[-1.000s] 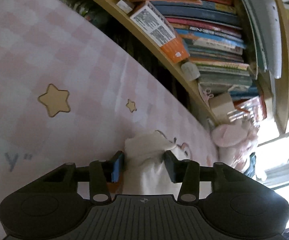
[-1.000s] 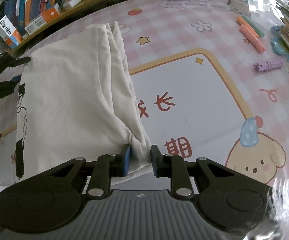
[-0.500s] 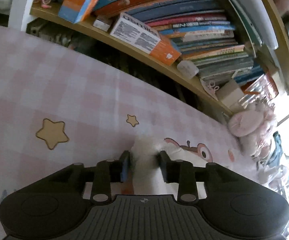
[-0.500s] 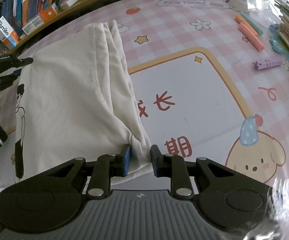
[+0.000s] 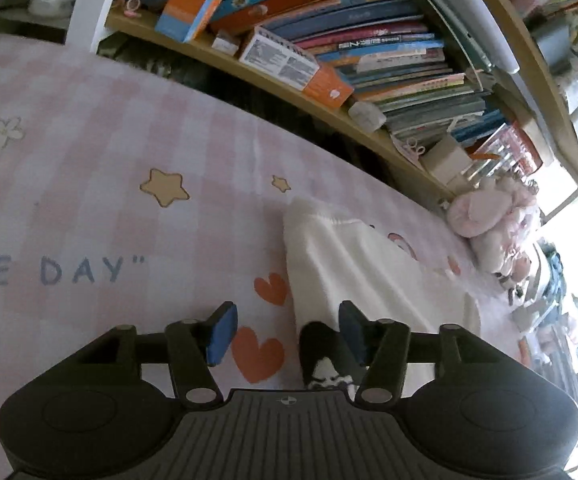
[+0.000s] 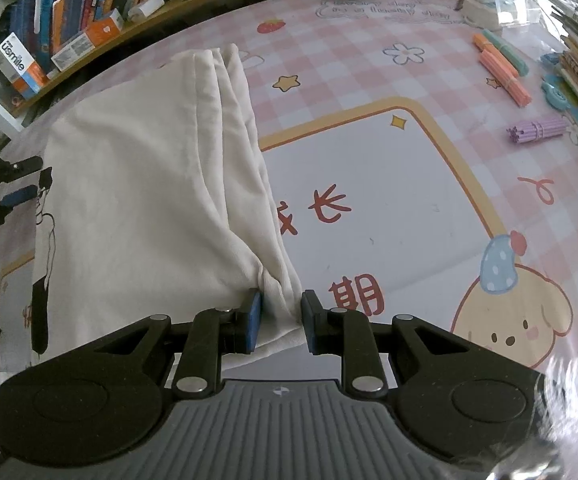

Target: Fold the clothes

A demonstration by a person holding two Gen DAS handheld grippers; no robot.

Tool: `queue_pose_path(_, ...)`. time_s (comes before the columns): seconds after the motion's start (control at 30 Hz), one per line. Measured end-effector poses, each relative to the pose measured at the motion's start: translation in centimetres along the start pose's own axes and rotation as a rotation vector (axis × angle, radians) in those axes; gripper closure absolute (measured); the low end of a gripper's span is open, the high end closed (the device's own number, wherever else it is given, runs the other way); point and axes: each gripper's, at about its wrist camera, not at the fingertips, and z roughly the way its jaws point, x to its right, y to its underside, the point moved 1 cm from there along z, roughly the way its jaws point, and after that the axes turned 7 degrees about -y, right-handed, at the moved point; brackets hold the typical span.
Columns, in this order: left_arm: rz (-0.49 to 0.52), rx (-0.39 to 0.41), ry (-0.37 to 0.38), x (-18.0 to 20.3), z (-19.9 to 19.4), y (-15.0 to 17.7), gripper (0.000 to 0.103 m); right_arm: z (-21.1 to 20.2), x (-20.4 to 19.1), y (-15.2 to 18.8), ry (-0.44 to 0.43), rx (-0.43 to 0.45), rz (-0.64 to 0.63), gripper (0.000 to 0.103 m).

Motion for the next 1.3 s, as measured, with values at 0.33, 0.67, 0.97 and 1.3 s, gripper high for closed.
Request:
queue_pose_path(0.33,0.389,0.083,-0.157,6.1,-0.2,2.0,0.093,-0.1,0.2,0.2,-0.014,0.012,0.002,0.082)
queue_pose_path(0.67,0.114,0.000,-0.117,1.6,-1.8,0.8,0.058,-0.1,0.3,0.2,-0.017,0.016,-0.010,0.082)
queue_pose_path(0.97,0.129,-0.060,-0.034,1.6,-6.1,7.2,0.054,0.0,0.3,0.4,-0.013,0.026,-0.018,0.082)
queue_pose_path(1.3,0.152,-0.034,-0.091,3.1,-6.4,8.2,0.103,0.0,-0.2,0.9,0.010,0.054,0.003,0.082)
